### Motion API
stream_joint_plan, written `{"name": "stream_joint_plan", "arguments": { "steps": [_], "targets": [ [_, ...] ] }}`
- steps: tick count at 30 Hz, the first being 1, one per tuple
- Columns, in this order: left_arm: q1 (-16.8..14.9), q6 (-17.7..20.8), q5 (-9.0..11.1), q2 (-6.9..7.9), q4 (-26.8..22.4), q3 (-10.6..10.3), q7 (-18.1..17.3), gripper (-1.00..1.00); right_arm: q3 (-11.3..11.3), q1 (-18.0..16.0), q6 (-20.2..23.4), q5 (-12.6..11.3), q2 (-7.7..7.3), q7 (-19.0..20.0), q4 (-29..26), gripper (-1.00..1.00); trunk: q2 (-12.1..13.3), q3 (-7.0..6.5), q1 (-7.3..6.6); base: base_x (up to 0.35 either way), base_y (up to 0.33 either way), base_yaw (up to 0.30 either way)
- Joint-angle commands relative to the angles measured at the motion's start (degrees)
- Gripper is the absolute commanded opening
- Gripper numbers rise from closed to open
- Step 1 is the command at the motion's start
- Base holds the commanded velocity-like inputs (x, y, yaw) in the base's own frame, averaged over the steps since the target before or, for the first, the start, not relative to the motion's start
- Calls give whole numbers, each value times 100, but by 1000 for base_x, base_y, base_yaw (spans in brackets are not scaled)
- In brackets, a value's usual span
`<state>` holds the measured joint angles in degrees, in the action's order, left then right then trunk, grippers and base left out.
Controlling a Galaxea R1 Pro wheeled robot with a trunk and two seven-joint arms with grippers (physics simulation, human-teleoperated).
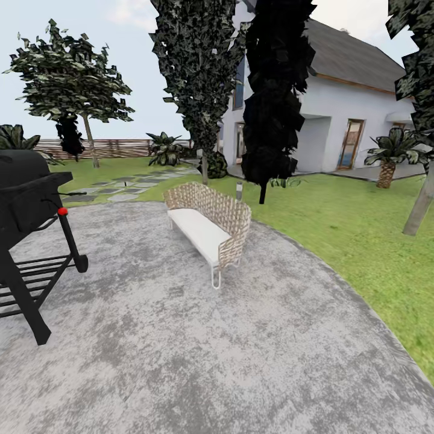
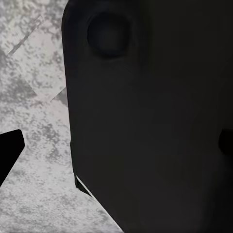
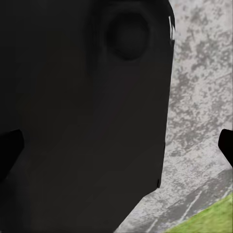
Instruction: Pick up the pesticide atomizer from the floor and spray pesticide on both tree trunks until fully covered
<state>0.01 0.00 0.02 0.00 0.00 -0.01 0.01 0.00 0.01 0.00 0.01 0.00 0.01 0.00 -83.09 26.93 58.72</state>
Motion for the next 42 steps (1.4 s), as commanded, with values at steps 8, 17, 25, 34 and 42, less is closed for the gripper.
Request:
{"name": "stream_joint_plan", "arguments": {
  "steps": [8, 17, 25, 34, 42],
  "targets": [
    [65, 205, 38, -75, -66, 18, -67, 100, -9, -26, 142, -1, 102, -9, -230, 100, 1, 0, 0, 0, 0, 0],
    [-41, 189, 274, 170, -211, 247, -43, 100, -15, -44, -76, 5, -80, -34, -487, 100, 1, 0, 0, 0, 0, 0],
    [-126, 33, 528, 428, -470, 513, 5, 100, -34, -44, -333, -5, -338, -36, -745, 100, 1, 0, 0, 0, 0, 0],
    [-487, -1157, 638, 478, -1864, 694, 143, 100, -33, -51, -874, 1, -378, -30, -3783, 100, 1, 0, 0, 0, 0, 0],
    [-1166, -1255, 644, 461, -1889, 656, 504, 100, -26, -53, -1421, 18, -378, -20, -4447, 100, 1, 0, 0, 0, 0, 0]
  ]
}}
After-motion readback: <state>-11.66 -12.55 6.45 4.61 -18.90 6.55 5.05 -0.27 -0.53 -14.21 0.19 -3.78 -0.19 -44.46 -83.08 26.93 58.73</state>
